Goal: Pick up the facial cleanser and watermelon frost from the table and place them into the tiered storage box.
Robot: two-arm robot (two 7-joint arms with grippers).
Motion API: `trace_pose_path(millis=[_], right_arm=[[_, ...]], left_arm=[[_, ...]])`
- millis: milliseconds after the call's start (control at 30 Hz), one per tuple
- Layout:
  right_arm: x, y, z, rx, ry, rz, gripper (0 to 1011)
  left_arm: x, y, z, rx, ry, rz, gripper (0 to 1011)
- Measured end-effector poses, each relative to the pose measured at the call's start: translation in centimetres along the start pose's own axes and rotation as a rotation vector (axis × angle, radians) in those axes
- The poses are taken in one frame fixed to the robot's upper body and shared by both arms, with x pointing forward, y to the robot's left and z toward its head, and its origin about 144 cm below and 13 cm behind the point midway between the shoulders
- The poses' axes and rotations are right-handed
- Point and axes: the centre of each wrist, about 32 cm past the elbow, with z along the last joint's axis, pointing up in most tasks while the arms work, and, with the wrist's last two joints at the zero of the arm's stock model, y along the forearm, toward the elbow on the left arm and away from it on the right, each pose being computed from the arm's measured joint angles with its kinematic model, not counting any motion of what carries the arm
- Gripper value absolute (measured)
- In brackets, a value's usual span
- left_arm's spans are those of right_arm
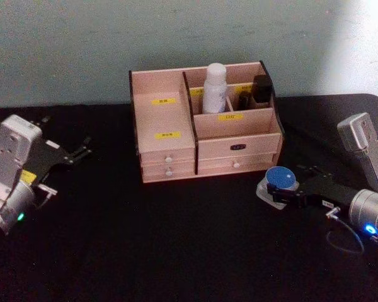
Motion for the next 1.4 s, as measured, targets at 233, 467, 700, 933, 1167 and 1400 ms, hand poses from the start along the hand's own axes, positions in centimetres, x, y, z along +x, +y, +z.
trace_pose_path(millis=[233, 467, 700, 933, 1167, 1400], right_arm=[[0.03, 0.19, -0.03, 0.001, -0.001, 0.005, 1003], [-0.02, 0.26, -0.08, 0.000, -0.004, 0.011, 1002], [-0.08, 0.28, -0.12, -0.003, -0.007, 0.012, 1002], [-0.03, 0.25, -0.16, -0.005, -0.009, 0.010, 1002], [0.00, 0.30, -0.16, -0.005, -0.010, 0.009, 1002], [-0.05, 0.40, -0.20, -0.008, -0.013, 0.007, 1003]], left_arm=[[-0.01, 0.00, 0.00, 0.000, 0.000, 0.000, 1001], [0.00, 0.00, 0.00, 0.000, 0.000, 0.000, 1001], [0.00, 0.00, 0.00, 0.000, 0.000, 0.000, 1001], [-0.01, 0.00, 0.00, 0.000, 0.000, 0.000, 1001], [0.00, 0.00, 0.00, 0.000, 0.000, 0.000, 1001], [0.00, 0.00, 0.00, 0.000, 0.000, 0.000, 1001]])
